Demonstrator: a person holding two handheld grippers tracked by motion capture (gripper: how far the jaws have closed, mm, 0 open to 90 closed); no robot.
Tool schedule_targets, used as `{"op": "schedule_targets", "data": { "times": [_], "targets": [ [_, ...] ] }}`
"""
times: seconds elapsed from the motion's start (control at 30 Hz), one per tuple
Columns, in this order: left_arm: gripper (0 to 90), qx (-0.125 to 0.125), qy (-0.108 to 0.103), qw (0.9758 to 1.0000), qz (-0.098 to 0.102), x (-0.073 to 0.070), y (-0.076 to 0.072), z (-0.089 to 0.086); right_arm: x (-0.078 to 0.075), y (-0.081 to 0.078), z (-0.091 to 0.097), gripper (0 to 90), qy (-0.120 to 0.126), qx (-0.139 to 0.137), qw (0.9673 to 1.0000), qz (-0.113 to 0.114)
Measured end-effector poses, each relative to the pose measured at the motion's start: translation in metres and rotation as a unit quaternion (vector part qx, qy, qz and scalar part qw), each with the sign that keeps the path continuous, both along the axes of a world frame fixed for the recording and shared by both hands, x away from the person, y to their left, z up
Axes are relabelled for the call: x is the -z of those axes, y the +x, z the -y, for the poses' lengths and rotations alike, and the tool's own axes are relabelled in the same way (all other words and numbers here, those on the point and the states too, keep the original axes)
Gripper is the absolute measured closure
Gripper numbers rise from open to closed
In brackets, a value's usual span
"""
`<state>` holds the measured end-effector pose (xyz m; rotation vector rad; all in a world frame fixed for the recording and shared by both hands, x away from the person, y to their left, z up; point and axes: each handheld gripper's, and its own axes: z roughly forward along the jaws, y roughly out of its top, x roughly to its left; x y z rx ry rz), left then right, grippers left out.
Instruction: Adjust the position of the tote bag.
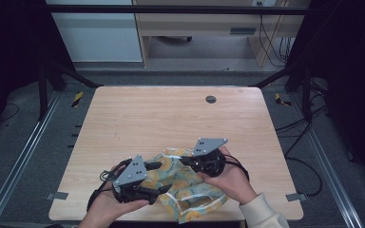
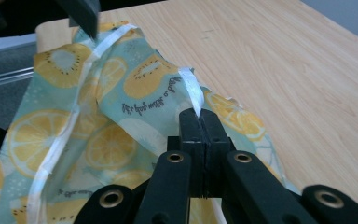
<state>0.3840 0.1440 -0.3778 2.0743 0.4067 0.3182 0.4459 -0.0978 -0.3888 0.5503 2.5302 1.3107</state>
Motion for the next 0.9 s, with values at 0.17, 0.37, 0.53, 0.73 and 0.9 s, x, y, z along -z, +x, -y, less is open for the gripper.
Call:
{"op": "schedule_targets", "data": {
  "times": [0.17,0.37,0.53,0.73,0.9],
  "targets": [
    [31.0,0.024,0.019,0.9995,-0.007,0.012,-0.004,0.022,0.002,0.003,0.0,89.9,0.001,0.005,0.9999,-0.011],
    [29.1,0.027,0.035,0.9989,-0.014,0.036,-0.006,0.039,0.0,0.008,0.001,89.8,0.017,0.009,0.9997,-0.015],
    [23.7,-0.007,0.049,0.9988,0.006,0.052,-0.007,0.049,0.0,0.01,0.0,89.8,0.03,0.014,0.9993,-0.018],
    [24.4,0.014,0.082,0.9965,-0.011,0.072,-0.004,0.061,-0.004,0.01,-0.003,89.7,0.029,0.01,0.9994,-0.015],
    [44.3,0.004,0.124,0.9923,-0.008,0.086,-0.005,0.069,-0.008,0.011,-0.002,89.8,0.03,0.013,0.9994,-0.01]
  ]
}}
